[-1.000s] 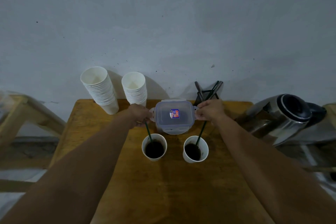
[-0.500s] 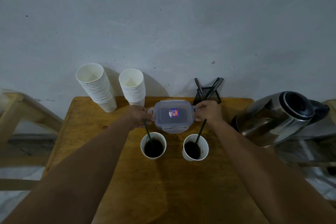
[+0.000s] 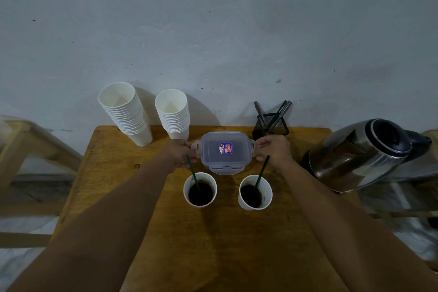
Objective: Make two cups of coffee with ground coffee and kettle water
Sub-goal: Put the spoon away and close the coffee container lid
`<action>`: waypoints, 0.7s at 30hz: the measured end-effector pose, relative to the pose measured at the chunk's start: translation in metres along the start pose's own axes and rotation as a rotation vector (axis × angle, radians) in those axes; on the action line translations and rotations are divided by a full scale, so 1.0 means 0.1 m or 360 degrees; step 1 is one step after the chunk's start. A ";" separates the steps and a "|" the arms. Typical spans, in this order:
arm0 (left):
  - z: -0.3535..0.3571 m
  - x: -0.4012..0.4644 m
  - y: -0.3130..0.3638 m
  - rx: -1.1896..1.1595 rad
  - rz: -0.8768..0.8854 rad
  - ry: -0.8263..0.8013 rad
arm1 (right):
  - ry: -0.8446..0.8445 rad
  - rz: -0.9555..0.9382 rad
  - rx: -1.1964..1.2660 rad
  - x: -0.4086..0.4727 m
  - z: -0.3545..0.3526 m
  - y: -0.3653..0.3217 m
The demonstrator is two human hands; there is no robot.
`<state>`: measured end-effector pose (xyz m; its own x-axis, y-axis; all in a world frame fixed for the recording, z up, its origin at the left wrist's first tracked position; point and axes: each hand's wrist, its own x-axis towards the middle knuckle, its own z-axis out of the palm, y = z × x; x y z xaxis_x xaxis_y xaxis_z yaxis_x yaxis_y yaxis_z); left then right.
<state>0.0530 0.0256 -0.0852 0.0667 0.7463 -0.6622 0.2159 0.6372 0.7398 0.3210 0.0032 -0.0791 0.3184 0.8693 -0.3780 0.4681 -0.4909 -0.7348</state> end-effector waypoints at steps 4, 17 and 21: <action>0.01 0.00 -0.01 -0.0041 0.0052 0.0021 | 0.0066 -0.0024 0.0080 0.01 0.03 0.03; 0.08 0.01 -0.05 -0.0065 0.0007 0.0090 | -0.0251 0.0176 0.0259 0.02 0.03 0.07; 0.12 0.04 -0.02 -0.0024 0.0023 0.0191 | -0.0239 0.0204 0.0293 0.01 0.05 0.04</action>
<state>0.0639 0.0245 -0.0906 -0.0477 0.7727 -0.6330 0.2010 0.6282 0.7516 0.3195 0.0027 -0.0854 0.2330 0.8061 -0.5439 0.2698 -0.5909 -0.7603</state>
